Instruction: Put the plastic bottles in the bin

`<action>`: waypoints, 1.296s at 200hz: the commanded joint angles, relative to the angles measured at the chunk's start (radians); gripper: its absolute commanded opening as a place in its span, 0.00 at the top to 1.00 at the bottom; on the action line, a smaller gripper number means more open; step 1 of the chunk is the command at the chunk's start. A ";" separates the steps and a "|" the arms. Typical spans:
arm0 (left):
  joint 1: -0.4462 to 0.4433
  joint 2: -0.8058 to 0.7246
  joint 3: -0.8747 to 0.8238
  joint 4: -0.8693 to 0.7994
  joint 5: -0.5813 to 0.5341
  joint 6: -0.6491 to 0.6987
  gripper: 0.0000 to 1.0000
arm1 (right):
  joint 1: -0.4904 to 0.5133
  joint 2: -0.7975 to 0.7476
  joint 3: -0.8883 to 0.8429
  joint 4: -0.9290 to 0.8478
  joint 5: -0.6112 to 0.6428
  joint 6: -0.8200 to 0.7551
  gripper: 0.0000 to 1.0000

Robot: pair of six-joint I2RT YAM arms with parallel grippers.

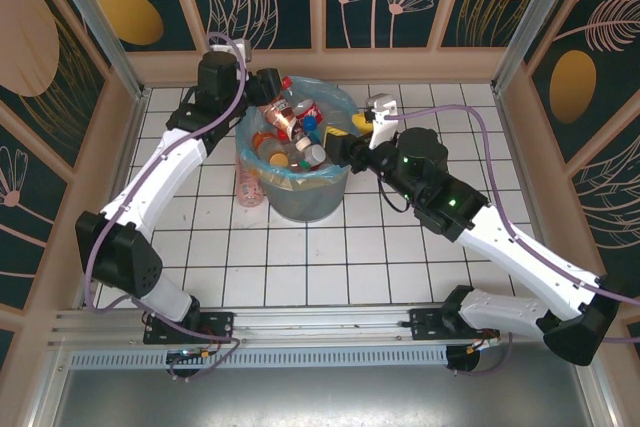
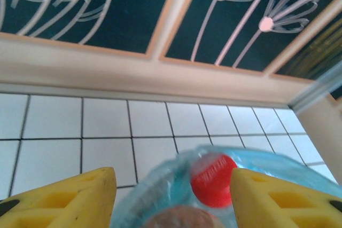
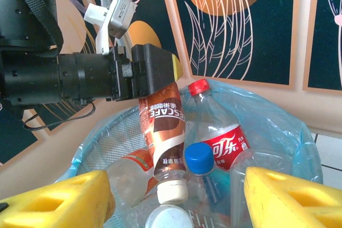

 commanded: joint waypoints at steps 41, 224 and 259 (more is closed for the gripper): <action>-0.005 -0.075 -0.057 0.038 0.222 0.030 0.41 | 0.009 0.010 -0.013 0.001 0.011 0.009 0.32; -0.007 -0.203 0.022 -0.041 0.136 0.023 0.38 | 0.009 0.092 0.030 -0.009 -0.008 -0.003 0.32; -0.031 -0.178 -0.038 -0.057 0.127 0.014 0.50 | 0.009 0.100 0.029 -0.008 -0.011 0.002 0.32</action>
